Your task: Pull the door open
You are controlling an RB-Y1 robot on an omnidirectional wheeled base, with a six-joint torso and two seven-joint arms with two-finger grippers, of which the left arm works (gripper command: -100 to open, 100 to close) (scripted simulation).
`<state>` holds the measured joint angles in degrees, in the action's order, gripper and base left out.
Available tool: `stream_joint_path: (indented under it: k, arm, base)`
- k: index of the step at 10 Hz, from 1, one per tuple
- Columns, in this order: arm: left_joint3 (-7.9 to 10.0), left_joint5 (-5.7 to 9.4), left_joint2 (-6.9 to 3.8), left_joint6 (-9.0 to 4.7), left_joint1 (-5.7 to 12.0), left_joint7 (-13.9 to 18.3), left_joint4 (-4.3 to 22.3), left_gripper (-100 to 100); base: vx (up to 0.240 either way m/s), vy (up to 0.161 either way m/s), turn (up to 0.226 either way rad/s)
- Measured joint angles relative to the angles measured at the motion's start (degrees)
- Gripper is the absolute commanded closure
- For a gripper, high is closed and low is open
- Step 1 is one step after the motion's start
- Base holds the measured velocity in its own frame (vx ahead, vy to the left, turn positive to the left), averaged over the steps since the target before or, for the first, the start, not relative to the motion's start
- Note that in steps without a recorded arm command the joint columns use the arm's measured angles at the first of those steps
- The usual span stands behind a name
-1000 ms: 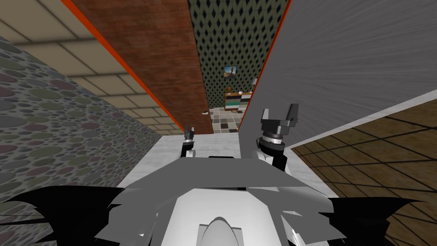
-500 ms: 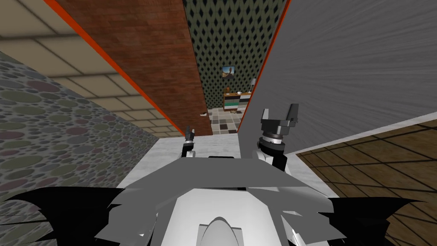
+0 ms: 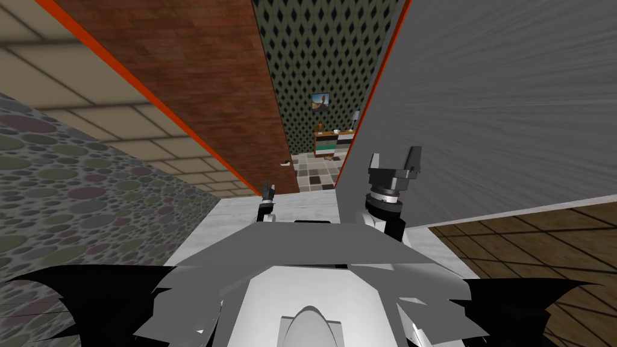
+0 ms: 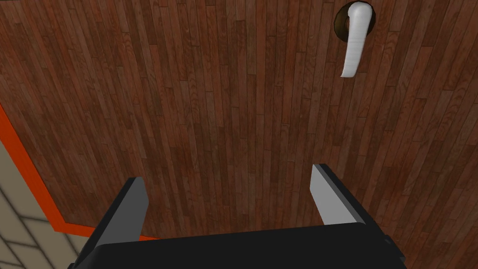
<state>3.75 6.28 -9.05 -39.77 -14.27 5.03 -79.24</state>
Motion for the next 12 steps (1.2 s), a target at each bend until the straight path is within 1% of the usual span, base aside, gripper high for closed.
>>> stream_joint_path:
  k: [1, 4, 5, 6, 7, 8, 10, 11, 12]
  arm:
    - [0.08, -0.03, -0.02, -0.23, 0.33, 0.05, 1.22, -100]
    - [0.41, 0.02, -0.57, -0.92, 1.28, 0.51, 4.93, -100]
    - [0.49, 0.00, -0.57, -1.04, 1.64, 0.54, 6.04, -100]
    - [0.56, 0.00, -0.68, -0.98, 1.63, 0.62, 6.63, -100]
    - [0.69, 0.04, -0.93, -1.14, 1.94, 0.83, 7.82, -100]
    - [0.77, 0.02, -1.00, -1.59, 2.31, 0.95, 9.33, -100]
    - [0.93, 0.02, -1.18, -2.05, 2.81, 1.14, 11.49, -100]
    - [1.03, 0.02, -1.40, -2.35, 2.82, 1.36, 12.74, -100]
    - [1.16, 0.04, -1.53, -2.34, 3.12, 1.52, 13.78, -100]
  base:
    - [0.101, 0.020, -0.048]
    - [0.095, 0.004, -0.042]
    - [0.095, 0.010, -0.042]
    - [0.101, 0.010, -0.040]
    - [0.104, 0.022, -0.040]
    - [0.090, 0.029, -0.041]
    - [0.107, 0.018, -0.054]
    - [0.154, 0.024, -0.054]
    - [0.123, 0.019, -0.034]
